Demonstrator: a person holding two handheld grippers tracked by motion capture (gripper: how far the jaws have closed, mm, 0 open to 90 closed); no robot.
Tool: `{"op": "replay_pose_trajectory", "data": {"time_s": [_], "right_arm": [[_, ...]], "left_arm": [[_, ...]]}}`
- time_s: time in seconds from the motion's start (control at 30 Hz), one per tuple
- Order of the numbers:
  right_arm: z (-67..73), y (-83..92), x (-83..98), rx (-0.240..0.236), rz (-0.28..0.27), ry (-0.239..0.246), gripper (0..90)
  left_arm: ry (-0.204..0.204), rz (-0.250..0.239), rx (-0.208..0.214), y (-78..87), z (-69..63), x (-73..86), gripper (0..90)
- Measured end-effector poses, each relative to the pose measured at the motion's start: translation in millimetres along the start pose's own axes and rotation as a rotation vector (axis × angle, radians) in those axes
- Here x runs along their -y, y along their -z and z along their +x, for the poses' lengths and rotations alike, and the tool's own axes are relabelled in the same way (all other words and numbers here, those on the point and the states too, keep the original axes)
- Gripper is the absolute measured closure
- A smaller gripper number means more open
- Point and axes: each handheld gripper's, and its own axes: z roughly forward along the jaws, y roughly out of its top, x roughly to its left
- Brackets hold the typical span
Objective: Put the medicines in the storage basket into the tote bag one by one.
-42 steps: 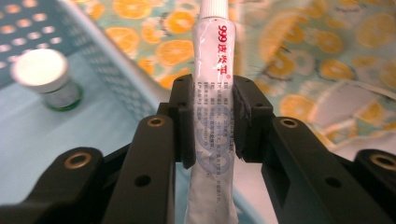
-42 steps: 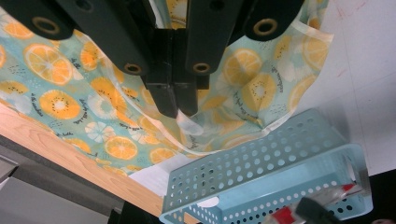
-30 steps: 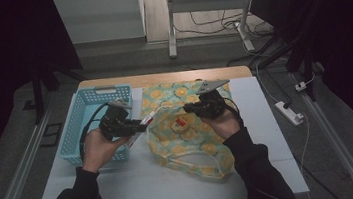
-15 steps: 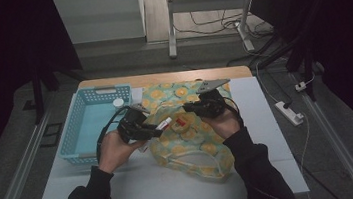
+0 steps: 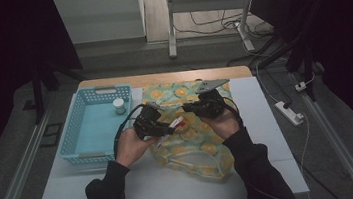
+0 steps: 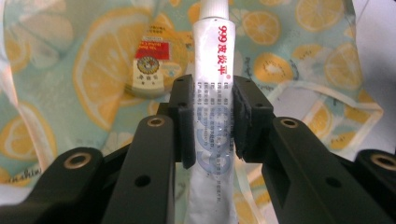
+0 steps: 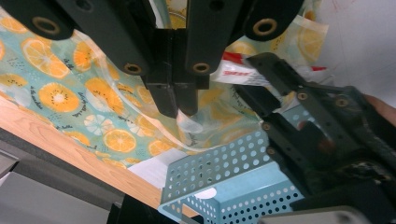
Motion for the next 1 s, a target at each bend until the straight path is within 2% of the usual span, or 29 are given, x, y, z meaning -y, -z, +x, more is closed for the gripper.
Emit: {"op": "replay_pose_trajectory", "data": {"time_s": [0.13, 0.27, 0.6, 0.7, 1.0], "right_arm": [[1.1, -1.5, -0.1, -0.002, 0.0, 0.002, 90.0], [1.8, -2.0, -0.2, -0.001, 0.003, 0.004, 90.0], [3.2, -4.0, -0.3, -0.004, 0.002, 0.005, 90.0], [3.5, -4.5, -0.2, -0.005, 0.004, 0.006, 90.0], [2.7, -8.5, 1.5, -0.002, 0.012, -0.004, 90.0]], "left_arm": [[0.012, 0.0, -0.008, -8.0, 3.7, -3.0, 71.8], [0.035, -0.027, 0.013, -13.8, 9.6, -5.4, 71.7], [0.037, -0.049, -0.044, -29.2, 16.9, -13.4, 71.6], [0.048, -0.056, -0.069, -32.2, 20.8, -14.6, 71.7], [0.099, -0.095, -0.091, -38.1, 34.6, -12.5, 71.6]]}}
